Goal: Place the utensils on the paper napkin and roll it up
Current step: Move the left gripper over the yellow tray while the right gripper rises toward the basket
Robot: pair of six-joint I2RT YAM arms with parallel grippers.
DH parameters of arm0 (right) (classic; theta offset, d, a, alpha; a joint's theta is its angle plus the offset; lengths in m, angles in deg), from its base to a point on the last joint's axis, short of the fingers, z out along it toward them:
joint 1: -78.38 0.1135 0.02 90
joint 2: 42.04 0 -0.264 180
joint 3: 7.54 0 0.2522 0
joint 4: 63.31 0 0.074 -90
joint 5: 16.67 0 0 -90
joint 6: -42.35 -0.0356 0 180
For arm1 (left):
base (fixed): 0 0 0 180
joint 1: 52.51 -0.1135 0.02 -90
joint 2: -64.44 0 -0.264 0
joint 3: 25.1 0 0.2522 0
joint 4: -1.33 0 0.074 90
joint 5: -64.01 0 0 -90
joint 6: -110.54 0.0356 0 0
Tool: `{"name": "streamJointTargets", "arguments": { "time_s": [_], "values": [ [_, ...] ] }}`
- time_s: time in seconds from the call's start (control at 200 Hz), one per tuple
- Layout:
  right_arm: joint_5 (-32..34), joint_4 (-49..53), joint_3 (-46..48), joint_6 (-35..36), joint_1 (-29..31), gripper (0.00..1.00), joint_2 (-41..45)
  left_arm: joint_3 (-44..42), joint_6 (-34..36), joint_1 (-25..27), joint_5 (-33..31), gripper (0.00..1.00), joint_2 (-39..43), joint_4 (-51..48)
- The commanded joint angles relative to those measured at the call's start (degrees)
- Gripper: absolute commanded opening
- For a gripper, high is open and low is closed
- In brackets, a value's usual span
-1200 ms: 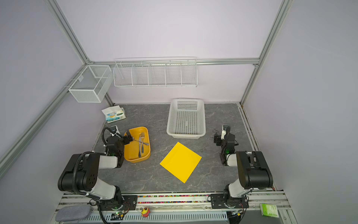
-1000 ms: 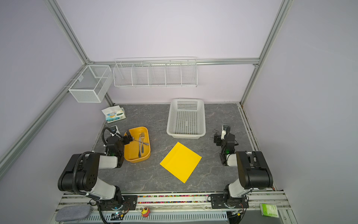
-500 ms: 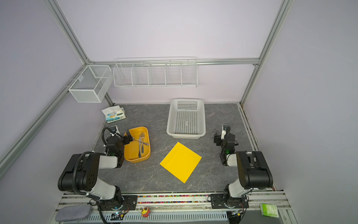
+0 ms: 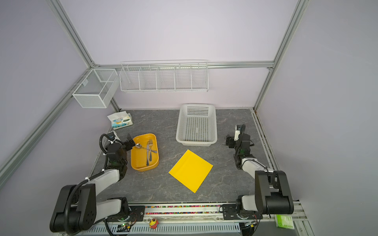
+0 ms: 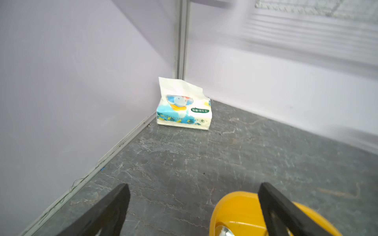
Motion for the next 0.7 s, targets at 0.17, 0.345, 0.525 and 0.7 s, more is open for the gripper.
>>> {"name": "streamJointTargets", "arguments": {
  "time_s": [0.17, 0.345, 0.525, 0.7],
  "values": [
    [-19.36, 36.94, -24.6, -17.88, 5.83, 0.88, -5.5, 12.96, -22.25, -0.5, -0.46, 0.99, 10.57, -42.21],
    [-12.08, 46.87, -34.27, -20.42, 9.48, 0.88, -15.75, 13.04, -20.14, -0.48, 20.63, 0.98, 12.39, -44.42],
    [-12.83, 50.86, -42.02, -19.72, 9.62, 0.88, -26.11, 13.49, -19.83, -0.37, 32.12, 0.96, 12.59, -51.29],
    [0.04, 60.57, -50.58, -17.91, 8.82, 0.89, -34.11, 13.58, -18.66, -0.24, 34.79, 0.94, 14.86, -58.71]
  ]
}}
